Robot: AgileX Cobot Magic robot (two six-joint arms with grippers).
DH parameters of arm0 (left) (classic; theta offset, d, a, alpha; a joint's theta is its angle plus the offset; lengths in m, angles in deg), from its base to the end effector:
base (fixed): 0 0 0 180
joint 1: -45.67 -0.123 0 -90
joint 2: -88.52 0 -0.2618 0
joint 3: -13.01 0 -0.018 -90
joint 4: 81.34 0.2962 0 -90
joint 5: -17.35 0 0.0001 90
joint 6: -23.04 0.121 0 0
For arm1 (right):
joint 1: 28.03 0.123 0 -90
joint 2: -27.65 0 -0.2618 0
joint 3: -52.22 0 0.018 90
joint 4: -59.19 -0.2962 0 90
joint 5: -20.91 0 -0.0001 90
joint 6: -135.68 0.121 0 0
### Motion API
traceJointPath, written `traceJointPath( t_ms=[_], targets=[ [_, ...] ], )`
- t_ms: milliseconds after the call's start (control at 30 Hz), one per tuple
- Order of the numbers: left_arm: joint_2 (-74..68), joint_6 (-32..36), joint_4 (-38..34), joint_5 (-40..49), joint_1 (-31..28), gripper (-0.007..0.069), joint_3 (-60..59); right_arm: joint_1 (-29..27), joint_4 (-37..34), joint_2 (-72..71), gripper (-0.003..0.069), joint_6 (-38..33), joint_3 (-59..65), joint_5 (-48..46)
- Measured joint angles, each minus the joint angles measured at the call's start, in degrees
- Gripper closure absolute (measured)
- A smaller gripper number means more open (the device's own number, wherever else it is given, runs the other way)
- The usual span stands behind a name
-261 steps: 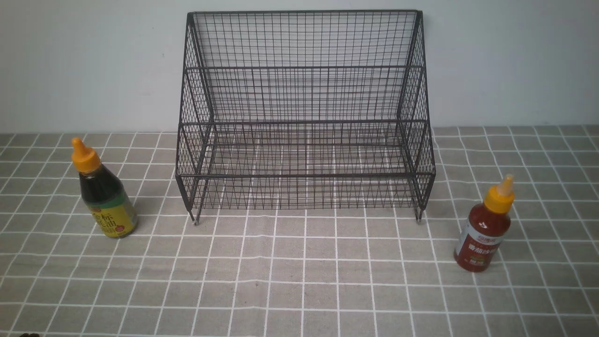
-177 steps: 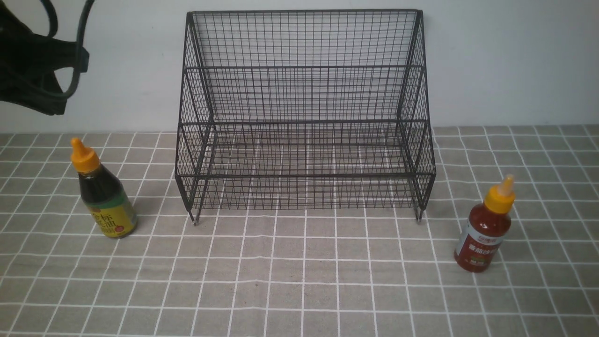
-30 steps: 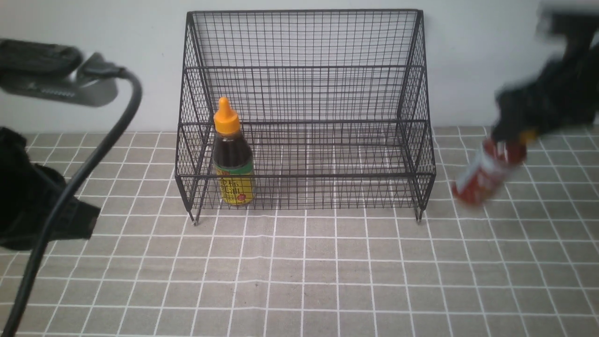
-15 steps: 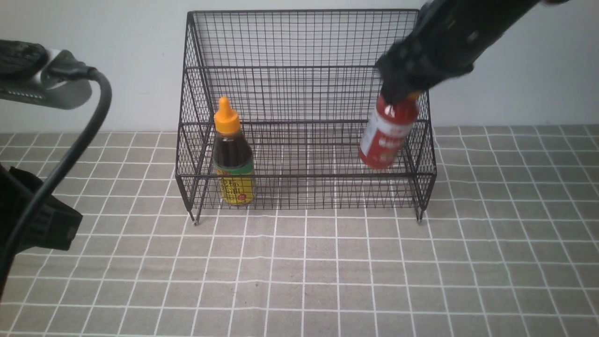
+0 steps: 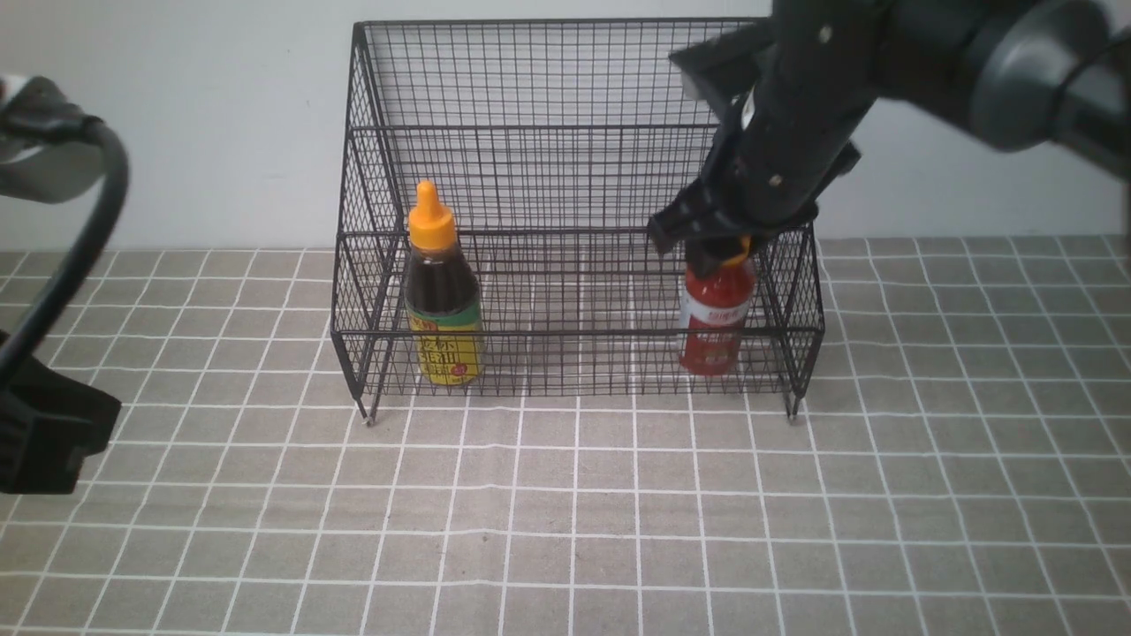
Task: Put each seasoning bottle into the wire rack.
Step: Use the right arm to put the condiment bottle back on the shelf
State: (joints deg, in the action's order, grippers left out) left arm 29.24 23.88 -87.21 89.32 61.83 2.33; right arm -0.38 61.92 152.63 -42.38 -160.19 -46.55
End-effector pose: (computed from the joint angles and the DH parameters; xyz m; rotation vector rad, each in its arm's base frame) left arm 0.2010 -0.0705 0.3717 0.3698 2.4586 -0.2480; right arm 0.4348 0.2218 0.2286 -0.6355 2.7188 0.0618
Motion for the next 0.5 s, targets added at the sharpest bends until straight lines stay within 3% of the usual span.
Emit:
traceJointPath(
  t_ms=[133, 300, 400, 500],
  targets=[
    [0.19, 0.00, 0.00, 0.00, 0.00, 0.0631, 0.00, 0.00, -0.07, 0.00, 0.0330, 0.90, 0.01, -0.02],
    [0.32, 0.31, 0.00, 0.00, 0.00, 0.0631, -0.01, 0.00, 0.95, -0.21, 0.0116, 3.57, -1.97, -3.60],
    [0.32, 0.43, 0.00, 0.00, 0.00, 0.0631, -0.01, 0.00, 1.53, -2.32, 0.0048, 3.79, -4.05, -3.87],
    [0.32, 0.48, 0.27, 0.00, 0.00, 0.0631, -0.07, 0.00, 1.38, -7.18, 0.0046, 4.25, -4.63, -4.09]
  ],
)
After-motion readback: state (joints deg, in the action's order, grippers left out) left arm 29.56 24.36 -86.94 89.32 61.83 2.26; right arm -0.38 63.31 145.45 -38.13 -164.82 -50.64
